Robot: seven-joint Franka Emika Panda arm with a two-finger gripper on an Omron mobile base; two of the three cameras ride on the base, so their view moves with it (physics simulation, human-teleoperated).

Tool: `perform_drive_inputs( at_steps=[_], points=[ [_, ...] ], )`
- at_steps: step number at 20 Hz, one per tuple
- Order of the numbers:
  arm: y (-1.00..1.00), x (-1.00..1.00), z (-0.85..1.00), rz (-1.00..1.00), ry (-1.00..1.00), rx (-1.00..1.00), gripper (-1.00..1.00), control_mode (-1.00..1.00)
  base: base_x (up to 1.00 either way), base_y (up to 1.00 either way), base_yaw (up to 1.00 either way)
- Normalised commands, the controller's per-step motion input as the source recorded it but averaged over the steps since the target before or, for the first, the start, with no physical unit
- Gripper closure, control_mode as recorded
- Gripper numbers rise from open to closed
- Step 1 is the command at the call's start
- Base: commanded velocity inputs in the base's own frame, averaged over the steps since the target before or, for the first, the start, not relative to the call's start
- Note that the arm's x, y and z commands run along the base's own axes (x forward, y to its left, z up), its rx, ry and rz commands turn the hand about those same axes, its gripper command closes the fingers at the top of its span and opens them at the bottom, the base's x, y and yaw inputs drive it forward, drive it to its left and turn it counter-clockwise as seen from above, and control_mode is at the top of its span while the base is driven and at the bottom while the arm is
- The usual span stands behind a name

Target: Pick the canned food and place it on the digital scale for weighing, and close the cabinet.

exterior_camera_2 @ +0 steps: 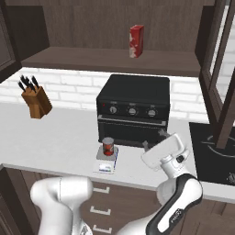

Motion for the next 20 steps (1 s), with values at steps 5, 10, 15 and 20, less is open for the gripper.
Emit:
perform_drive_inputs(
  at_steps=[5, 10, 15, 20],
  points=[
    [-0.5, 0.0, 0.22, -0.16, -0.38, 0.0, -1.0, -1.0, 0.0, 0.0, 0.0],
    [-0.58, -0.05, 0.24, -0.19, 0.0, 0.04, -1.0, -1.0, 0.0, 0.0, 0.0],
    [-0.56, 0.0, 0.34, -0.17, 0.44, 0.03, -1.0, -1.0, 0.0, 0.0, 0.0],
    [-0.29, 0.01, 0.17, -0.19, 0.19, 0.0, -1.0, -1.0, 0.0, 0.0, 0.0]
  ],
)
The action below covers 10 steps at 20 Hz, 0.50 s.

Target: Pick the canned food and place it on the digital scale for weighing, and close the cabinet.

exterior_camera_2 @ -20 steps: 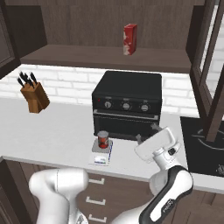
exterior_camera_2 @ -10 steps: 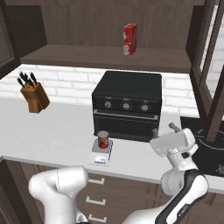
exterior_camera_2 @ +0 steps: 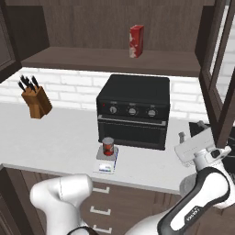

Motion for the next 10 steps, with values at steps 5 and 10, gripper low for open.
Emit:
perform_drive_inputs(
  at_steps=[5, 10],
  points=[
    [0.01, 0.06, 0.0, -0.15, -0.08, 0.0, -1.0, -1.0, 0.0, 0.0, 0.0],
    [0.06, 0.21, 0.0, -0.16, -0.19, 0.03, -1.0, -1.0, 0.0, 0.0, 0.0]
  ],
)
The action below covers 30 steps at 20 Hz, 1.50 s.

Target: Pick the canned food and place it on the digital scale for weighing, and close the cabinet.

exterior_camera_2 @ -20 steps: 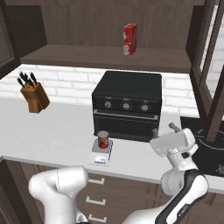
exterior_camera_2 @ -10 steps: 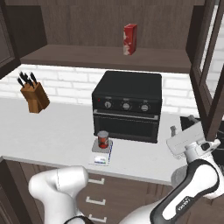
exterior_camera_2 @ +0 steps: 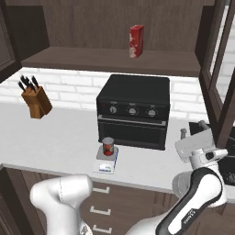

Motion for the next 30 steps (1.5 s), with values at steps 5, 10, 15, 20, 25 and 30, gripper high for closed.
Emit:
perform_drive_inputs(
  at_steps=[5, 10, 15, 20, 25, 30],
  points=[
    [-0.06, 0.1, -0.01, -0.04, -0.23, 0.05, -1.0, -1.0, 0.0, 0.0, 0.0],
    [-0.45, 0.0, -0.2, 0.14, -0.36, 0.05, -1.0, -1.0, 0.0, 0.0, 0.0],
    [-0.53, 0.0, -0.26, 0.17, -0.28, 0.04, -1.0, -1.0, 0.0, 0.0, 0.0],
    [-0.57, 0.0, 0.04, 0.04, 0.0, 0.02, -1.0, -1.0, 0.0, 0.0, 0.0],
    [-0.34, 0.0, 0.05, 0.0, 0.15, 0.0, -1.0, -1.0, 0.0, 0.0, 0.0],
    [-0.09, -0.02, 0.01, 0.0, 0.22, -0.03, -1.0, -1.0, 0.0, 0.0, 0.0]
  ],
)
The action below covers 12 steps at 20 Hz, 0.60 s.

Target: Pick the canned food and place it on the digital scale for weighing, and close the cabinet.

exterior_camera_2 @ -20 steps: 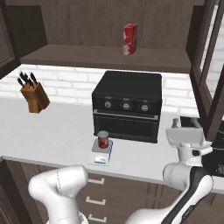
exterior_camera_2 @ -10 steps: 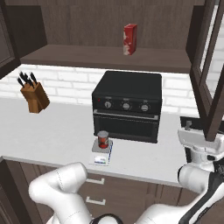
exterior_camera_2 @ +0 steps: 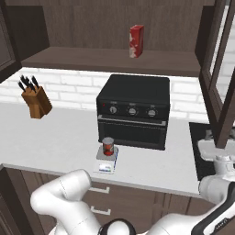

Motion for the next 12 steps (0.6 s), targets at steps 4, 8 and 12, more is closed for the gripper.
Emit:
perform_drive_inputs(
  at_steps=[4, 8, 12],
  points=[
    [-0.04, 0.0, 0.28, -0.05, 0.0, -0.05, -1.0, -1.0, 0.0, 0.0, 0.0],
    [0.0, 0.0, 0.17, -0.07, 0.08, -0.04, -1.0, -1.0, 0.0, 0.0, 0.0],
    [-0.01, 0.0, 0.28, -0.06, 0.17, -0.06, -1.0, -1.0, 0.0, 0.0, 0.0]
  ],
)
